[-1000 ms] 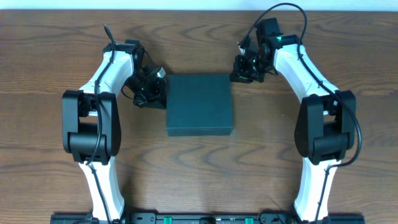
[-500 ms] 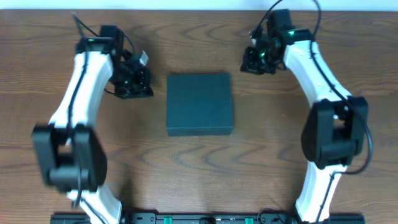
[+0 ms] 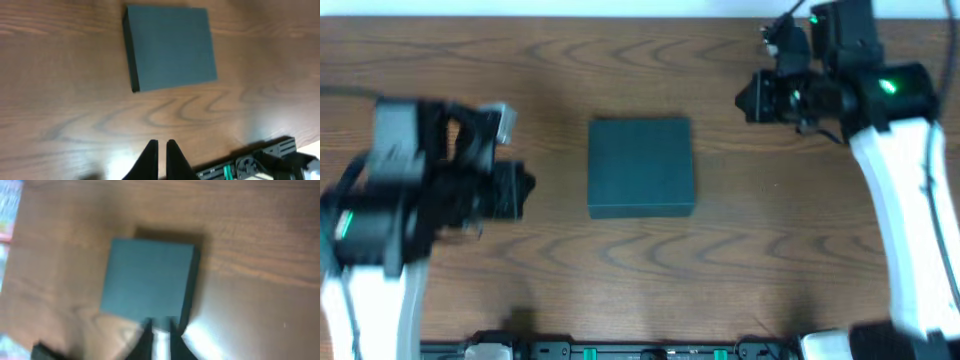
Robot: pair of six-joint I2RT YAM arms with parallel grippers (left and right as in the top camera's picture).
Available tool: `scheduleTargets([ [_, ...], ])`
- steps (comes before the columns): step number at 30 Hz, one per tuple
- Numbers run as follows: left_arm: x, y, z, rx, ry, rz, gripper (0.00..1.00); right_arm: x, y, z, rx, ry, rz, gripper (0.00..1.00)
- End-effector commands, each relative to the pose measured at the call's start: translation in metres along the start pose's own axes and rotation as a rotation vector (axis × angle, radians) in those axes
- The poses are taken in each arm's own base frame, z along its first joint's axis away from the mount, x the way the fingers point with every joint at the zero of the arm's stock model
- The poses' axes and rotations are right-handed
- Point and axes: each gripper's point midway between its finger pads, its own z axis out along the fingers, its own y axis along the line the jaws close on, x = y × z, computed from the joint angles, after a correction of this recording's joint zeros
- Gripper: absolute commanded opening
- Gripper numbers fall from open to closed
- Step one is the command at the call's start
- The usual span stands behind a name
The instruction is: Pack container
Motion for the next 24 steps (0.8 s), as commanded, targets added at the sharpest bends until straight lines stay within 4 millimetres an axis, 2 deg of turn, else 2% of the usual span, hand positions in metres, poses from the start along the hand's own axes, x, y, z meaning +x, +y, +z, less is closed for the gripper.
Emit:
scheduleTargets([
  [1,0.016,-0.012,-0.029,0.005,-0.084,0.026,0.49,0.012,0.018,-0.04,-0.018,-0.056,-0.044,0.6],
  [2,0.02,-0.015,-0.036,0.008,-0.111,0.022,0.64,0.017,0.02,-0.048,-0.018,-0.059,-0.045,0.82],
  [3,0.024,-0.017,-0.043,0.011,-0.137,0.014,0.98,0.023,0.022,-0.057,-0.019,-0.063,-0.046,0.99],
  [7,0.042,-0.028,-0.07,0.03,-0.243,-0.012,0.95,0.051,0.029,-0.086,-0.019,-0.06,-0.043,1.0],
  [11,0.057,-0.035,-0.089,0.037,-0.322,0.022,0.95,0.074,0.031,-0.104,-0.014,-0.04,-0.036,0.99],
  [15,0.062,-0.037,-0.095,0.041,-0.348,0.033,0.95,0.077,0.032,-0.109,-0.016,-0.05,-0.04,0.99],
  [24,0.062,-0.037,-0.094,0.041,-0.348,0.033,0.95,0.077,0.032,-0.109,-0.016,-0.048,-0.039,0.99],
])
